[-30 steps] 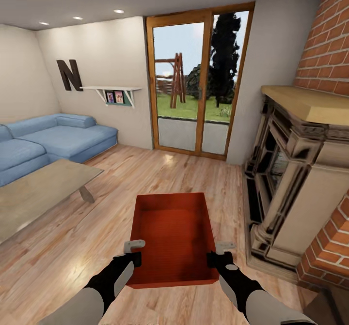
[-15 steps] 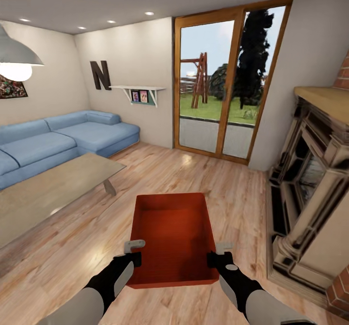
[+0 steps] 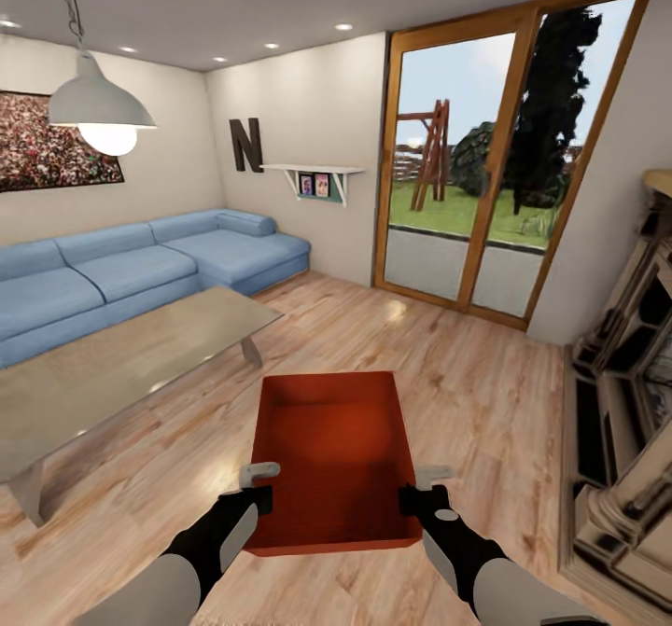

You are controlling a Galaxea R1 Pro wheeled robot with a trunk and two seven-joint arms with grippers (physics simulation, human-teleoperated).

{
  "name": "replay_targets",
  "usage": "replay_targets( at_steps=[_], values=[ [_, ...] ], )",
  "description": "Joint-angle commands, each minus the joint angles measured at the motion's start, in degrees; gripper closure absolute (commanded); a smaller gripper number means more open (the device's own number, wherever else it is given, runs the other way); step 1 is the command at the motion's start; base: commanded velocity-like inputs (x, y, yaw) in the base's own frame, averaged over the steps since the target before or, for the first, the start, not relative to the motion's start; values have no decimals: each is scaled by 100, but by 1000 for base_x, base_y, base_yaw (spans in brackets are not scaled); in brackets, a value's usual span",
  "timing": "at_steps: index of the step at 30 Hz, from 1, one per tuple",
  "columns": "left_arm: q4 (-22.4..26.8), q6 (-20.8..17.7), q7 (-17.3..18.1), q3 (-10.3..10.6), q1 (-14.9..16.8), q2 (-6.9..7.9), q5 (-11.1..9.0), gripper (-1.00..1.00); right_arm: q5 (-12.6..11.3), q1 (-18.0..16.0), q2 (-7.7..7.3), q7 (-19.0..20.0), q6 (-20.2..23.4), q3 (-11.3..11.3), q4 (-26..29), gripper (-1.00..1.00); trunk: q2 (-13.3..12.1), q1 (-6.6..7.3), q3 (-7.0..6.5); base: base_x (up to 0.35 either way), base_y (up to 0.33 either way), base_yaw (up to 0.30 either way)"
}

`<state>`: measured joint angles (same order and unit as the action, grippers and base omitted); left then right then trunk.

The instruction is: Move the two storage containers from the living room to the garage. In the garage, place one container on the floor and stack the other container on top of it (either order is fine).

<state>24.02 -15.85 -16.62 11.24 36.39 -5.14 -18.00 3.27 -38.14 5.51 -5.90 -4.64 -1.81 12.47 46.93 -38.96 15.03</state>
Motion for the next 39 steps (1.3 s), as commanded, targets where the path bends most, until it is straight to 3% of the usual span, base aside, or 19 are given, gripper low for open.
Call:
replay_targets(
  at_steps=[1,39],
  values=[
    [25,144,-210,-166,9,35,147,100,28,0,-6,-44,-19,75,-16,100,6,-1,8,0,0,300],
    [32,144,-210,-166,9,101,147,100,30,0,-6,-43,-21,75,-29,100,6,-1,-54,0,0,271]
  ],
)
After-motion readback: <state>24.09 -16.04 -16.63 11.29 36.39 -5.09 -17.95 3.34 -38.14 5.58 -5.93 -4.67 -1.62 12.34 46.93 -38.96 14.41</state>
